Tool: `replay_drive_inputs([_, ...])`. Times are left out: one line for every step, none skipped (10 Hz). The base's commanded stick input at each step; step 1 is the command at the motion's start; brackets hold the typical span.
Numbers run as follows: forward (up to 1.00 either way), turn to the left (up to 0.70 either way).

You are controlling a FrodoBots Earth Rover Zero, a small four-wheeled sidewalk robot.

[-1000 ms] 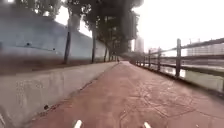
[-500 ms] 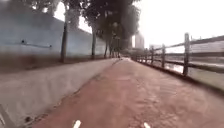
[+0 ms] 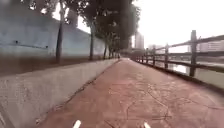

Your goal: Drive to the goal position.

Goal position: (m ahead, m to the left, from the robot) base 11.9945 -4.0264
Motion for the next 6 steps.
replay_drive_inputs([0.7,-0.35])
replay_drive_inputs([0.7,-0.16])
replay_drive_inputs([0.7,0.01])
replay_drive_inputs([0.7,0.0])
replay_drive_inputs([0.7,0.0])
replay_drive_inputs([0.7,0.0])
